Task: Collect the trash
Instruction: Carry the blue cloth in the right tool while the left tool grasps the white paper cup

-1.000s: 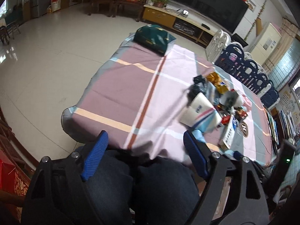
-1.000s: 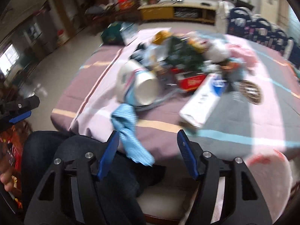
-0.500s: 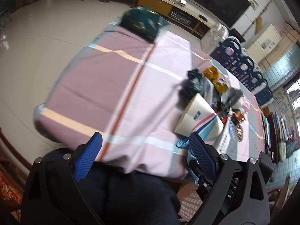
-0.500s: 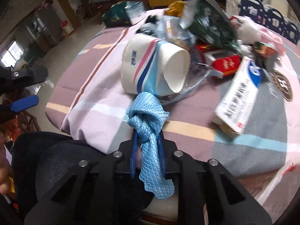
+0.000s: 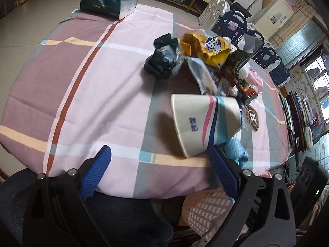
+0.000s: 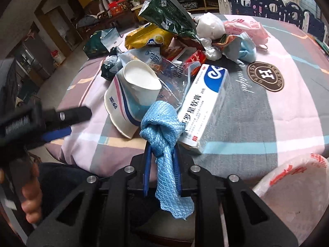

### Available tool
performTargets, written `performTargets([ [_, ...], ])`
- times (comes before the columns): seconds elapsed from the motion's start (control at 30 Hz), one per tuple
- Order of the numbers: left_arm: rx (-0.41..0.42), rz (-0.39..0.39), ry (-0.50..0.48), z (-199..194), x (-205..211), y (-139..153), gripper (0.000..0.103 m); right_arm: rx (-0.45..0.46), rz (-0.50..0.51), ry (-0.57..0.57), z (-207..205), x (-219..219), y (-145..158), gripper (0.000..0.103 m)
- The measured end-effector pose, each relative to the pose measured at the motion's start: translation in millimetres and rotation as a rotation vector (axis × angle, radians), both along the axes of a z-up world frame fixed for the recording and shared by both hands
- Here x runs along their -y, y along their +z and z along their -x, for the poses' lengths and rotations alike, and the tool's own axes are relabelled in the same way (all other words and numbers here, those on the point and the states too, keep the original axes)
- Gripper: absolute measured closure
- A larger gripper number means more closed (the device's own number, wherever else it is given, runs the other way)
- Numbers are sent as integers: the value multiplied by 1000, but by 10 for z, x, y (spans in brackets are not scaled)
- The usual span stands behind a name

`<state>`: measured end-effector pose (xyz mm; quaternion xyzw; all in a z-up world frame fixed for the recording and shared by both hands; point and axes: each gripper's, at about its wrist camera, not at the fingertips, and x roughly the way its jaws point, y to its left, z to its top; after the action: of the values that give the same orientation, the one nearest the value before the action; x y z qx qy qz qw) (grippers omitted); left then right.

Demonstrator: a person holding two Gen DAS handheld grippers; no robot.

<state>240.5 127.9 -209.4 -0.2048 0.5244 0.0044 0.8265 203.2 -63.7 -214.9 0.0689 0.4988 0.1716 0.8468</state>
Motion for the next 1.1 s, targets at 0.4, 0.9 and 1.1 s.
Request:
performTargets([
  [0.4,-10,30,124,219,-334,-57,7,49,-68,45,51,124,242,83],
  [0.9,19,-47,-28,-124,306,-7,5,39,-82,-226,19,1074,206,83],
  [1.1,-38,-112,23,-322,389,-177,4,29,-69,-234,70,1135,134,83],
])
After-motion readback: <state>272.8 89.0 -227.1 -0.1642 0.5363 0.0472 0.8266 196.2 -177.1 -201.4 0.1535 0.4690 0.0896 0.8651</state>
